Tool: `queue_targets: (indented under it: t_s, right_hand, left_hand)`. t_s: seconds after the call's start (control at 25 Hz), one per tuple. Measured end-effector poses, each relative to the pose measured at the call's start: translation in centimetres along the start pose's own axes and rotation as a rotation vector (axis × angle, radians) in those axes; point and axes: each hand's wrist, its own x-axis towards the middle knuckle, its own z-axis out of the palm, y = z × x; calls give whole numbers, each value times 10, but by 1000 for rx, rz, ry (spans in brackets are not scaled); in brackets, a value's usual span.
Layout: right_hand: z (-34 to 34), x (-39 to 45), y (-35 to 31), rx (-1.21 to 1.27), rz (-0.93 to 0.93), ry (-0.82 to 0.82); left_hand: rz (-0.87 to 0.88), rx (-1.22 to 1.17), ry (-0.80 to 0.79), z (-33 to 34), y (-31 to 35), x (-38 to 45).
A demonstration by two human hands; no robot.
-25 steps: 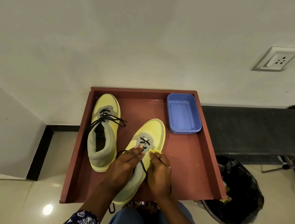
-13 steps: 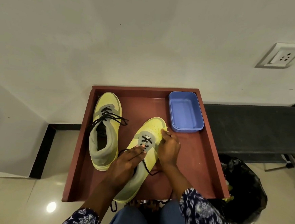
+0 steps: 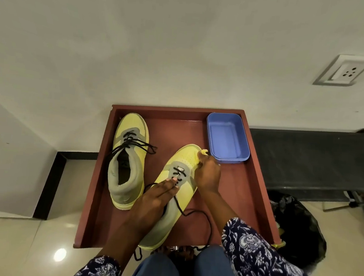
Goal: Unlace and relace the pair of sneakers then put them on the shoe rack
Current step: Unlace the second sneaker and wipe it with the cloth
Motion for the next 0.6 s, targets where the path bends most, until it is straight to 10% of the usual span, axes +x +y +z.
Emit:
queue_targets:
  t_s: [0.6]
  right_hand:
    - [15, -89, 4, 207, 121, 24]
  left_hand:
    - [-39, 15, -22, -2, -2, 1]
